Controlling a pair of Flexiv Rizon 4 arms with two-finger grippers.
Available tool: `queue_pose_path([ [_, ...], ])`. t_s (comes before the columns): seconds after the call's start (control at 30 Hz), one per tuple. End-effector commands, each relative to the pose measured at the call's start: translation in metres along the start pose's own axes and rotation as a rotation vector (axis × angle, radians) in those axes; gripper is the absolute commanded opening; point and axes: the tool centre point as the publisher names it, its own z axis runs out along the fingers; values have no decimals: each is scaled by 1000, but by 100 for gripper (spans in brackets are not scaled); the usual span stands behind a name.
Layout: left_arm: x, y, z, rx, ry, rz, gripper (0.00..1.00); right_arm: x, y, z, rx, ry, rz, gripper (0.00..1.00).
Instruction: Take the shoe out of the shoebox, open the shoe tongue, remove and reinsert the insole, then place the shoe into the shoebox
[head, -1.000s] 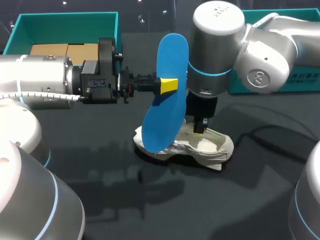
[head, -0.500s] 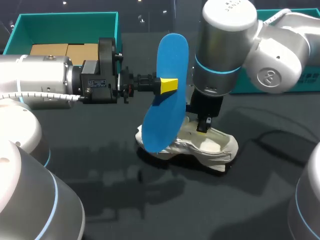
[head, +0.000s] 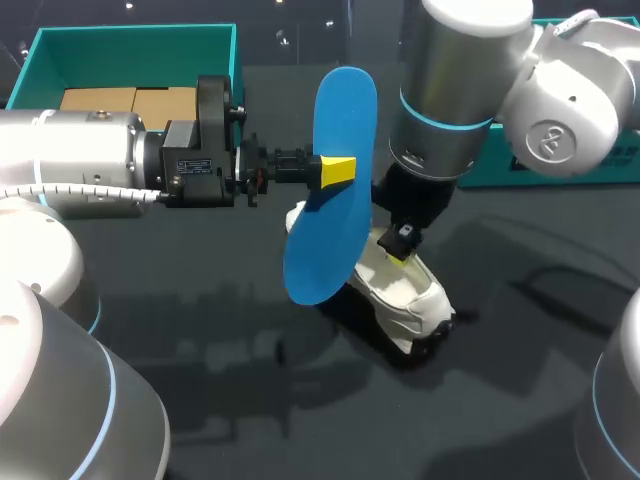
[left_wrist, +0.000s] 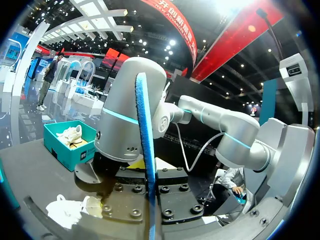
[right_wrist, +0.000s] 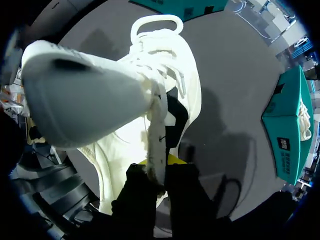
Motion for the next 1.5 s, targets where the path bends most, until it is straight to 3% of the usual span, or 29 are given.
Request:
queue_pose_path([
  [0.03,1,1,1,1,-2,0,0,2,-3,-2,-12,4,297,0],
  [0.2,1,1,1,1,-2,0,0,2,-3,-2,-12,4,297,0],
  [0.3,1,1,1,1,-2,0,0,6,2,7,76,-1,502,0],
  [0.43,1,1,1,1,-2,0,0,10,2,14,77,27,596,0],
  [1.17,1,1,1,1,-2,0,0,6,-11,55,6,165,641,0],
  [1.5,1,1,1,1,-2,0,0,10,-19,76,15,209,657,0],
])
